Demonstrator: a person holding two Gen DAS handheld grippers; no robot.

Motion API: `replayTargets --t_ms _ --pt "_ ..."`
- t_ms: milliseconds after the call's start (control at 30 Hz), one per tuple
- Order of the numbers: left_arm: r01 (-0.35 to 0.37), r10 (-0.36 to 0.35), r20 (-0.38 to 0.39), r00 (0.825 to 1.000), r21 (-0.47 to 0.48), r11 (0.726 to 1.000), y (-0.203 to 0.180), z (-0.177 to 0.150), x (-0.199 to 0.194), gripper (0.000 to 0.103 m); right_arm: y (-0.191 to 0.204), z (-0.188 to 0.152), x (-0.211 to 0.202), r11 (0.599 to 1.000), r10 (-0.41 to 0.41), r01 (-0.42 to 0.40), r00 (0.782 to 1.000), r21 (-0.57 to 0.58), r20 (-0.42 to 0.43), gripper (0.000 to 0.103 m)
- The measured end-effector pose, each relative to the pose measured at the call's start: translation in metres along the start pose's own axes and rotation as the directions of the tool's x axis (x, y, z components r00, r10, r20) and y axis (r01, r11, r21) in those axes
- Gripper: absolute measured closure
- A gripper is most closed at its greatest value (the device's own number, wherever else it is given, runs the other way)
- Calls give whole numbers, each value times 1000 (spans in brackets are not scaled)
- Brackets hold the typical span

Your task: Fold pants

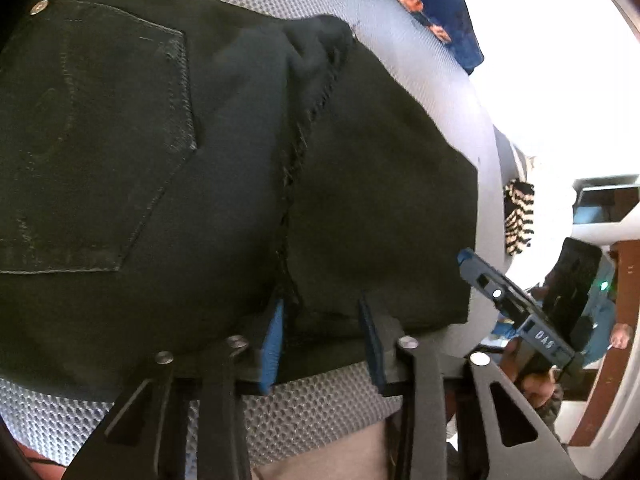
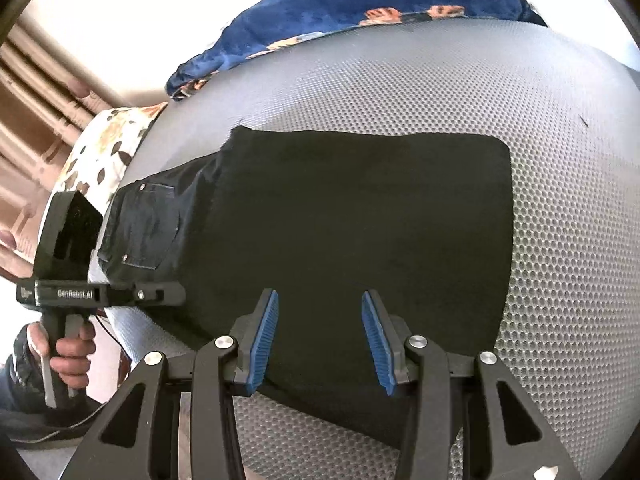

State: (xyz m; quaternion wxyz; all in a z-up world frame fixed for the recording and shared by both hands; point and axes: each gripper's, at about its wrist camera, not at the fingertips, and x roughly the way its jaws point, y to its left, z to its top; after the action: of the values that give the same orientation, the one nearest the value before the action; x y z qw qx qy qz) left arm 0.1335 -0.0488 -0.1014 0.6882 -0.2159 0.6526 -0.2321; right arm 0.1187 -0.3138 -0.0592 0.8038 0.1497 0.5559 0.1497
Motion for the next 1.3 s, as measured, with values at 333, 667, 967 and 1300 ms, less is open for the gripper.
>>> replayTargets --t_ms 333,667,967,1300 --pt "-31 25 84 996 68 997 -15 -14 -9 96 -12 -5 3 999 -27 27 1000 40 0 57" --pt "-113 104 80 991 113 987 -13 -20 2 90 -6 -14 11 997 -76 76 997 -3 -14 55" --pt "-392 279 394 876 241 888 -42 -9 -25 74 1 17 -1 983 -169 173 983 -61 71 55" --pt "-388 230 398 888 380 840 -79 58 13 74 -18 61 17 964 -260 264 961 -36 100 57"
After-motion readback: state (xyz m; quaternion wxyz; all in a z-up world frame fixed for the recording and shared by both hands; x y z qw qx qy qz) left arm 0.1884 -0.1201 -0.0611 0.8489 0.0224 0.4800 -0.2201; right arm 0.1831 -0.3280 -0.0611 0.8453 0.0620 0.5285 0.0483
